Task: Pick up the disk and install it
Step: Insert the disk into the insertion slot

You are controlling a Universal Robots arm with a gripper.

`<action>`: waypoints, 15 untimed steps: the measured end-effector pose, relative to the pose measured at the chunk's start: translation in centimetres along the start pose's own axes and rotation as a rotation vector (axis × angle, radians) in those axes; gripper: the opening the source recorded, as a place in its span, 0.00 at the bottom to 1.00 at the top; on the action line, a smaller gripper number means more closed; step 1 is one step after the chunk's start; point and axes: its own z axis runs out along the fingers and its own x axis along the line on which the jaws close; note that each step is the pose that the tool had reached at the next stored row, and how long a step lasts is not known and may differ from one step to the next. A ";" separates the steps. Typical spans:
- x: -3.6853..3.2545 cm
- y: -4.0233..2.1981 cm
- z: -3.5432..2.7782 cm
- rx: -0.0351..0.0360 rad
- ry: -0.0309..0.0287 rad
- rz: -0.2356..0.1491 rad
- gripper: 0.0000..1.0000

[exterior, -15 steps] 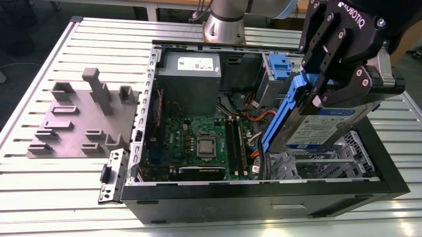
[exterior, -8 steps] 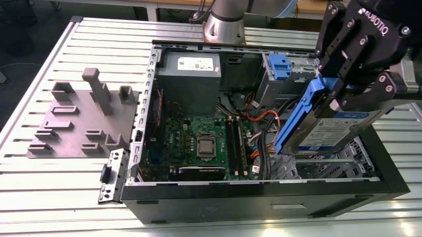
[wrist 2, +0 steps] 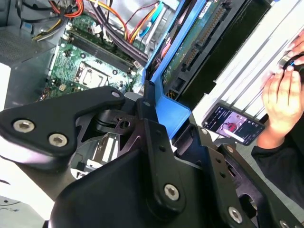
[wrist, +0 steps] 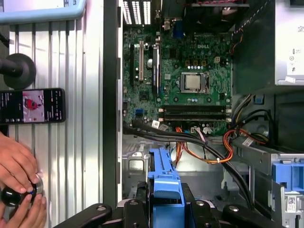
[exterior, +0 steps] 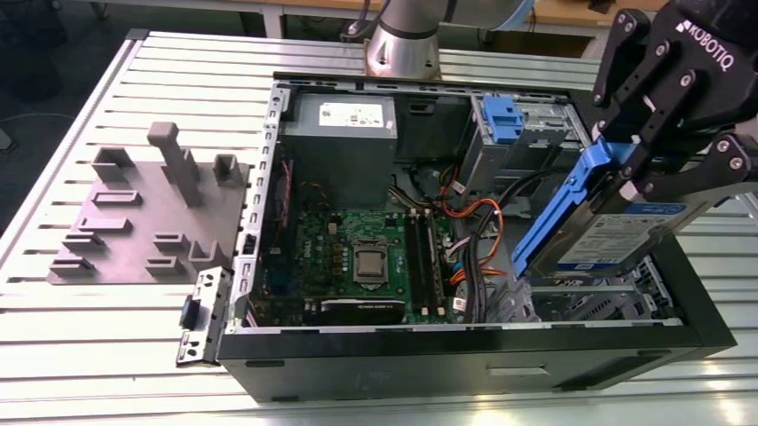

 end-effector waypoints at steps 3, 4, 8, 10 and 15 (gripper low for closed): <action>-0.04 -0.53 0.14 0.0000 0.0002 0.000 0.37; -0.06 -0.69 0.18 0.0000 0.0001 0.000 0.37; -0.16 -1.00 0.38 0.0000 -0.0001 0.000 0.37; -0.18 -1.20 0.48 0.0000 0.0002 0.000 0.37; -0.18 -1.52 0.77 0.0000 0.0001 0.000 0.37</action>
